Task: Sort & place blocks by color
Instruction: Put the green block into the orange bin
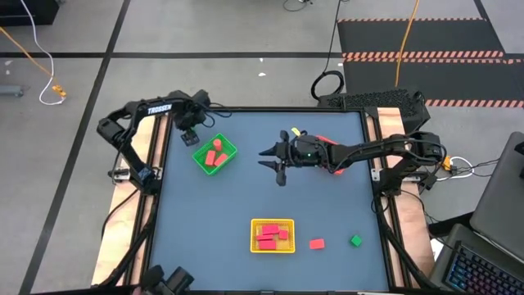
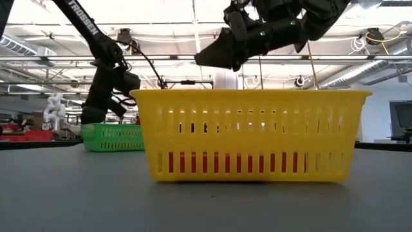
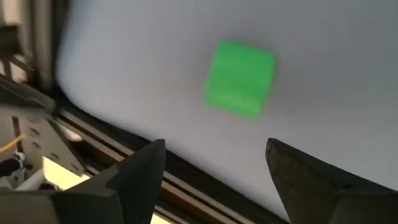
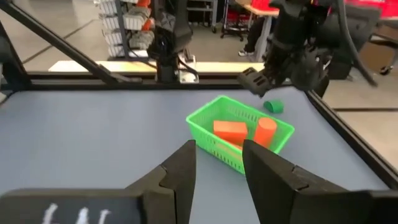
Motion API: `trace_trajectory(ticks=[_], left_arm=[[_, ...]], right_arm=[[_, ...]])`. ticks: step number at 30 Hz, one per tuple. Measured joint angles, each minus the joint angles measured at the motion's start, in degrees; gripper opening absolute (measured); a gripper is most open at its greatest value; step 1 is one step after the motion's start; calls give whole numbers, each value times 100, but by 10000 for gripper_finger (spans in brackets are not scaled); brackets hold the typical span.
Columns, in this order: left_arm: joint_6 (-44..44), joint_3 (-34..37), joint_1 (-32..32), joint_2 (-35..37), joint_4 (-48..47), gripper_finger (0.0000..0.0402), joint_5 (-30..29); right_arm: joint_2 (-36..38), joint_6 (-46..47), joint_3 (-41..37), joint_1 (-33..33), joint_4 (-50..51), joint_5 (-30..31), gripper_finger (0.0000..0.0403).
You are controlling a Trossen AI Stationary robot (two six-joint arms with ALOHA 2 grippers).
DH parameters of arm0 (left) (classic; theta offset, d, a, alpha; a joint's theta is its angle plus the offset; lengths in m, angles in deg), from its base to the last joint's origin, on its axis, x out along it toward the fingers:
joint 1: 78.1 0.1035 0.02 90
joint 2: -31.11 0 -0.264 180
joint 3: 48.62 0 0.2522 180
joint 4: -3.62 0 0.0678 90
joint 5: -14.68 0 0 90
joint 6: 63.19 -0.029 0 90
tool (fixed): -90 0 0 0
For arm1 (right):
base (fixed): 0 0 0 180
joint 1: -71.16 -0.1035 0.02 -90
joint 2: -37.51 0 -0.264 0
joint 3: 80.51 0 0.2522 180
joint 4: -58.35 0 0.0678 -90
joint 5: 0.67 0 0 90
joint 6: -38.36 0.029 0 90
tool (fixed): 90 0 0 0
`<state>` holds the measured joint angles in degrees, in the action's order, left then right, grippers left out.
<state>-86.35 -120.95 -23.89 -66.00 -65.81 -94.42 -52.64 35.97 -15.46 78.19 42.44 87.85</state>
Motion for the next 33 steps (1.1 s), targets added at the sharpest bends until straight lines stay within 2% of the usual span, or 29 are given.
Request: trace_trajectory(ticks=[7,18,26,30,33], left_arm=[[-370,0,90,14,294,280,842],[-412,0,79,-95,594,275,842],[-537,-13,73,-539,622,208,615],[-696,-15,66,-570,633,161,568],[-731,-11,80,-521,725,131,318]], right_arm=[[-4,15,-112,102,2,13,128],[-4,63,-112,118,-4,13,128],[-4,66,-112,118,-4,13,128],[-4,68,-112,118,-4,13,128],[-4,72,-112,118,-2,13,128]])
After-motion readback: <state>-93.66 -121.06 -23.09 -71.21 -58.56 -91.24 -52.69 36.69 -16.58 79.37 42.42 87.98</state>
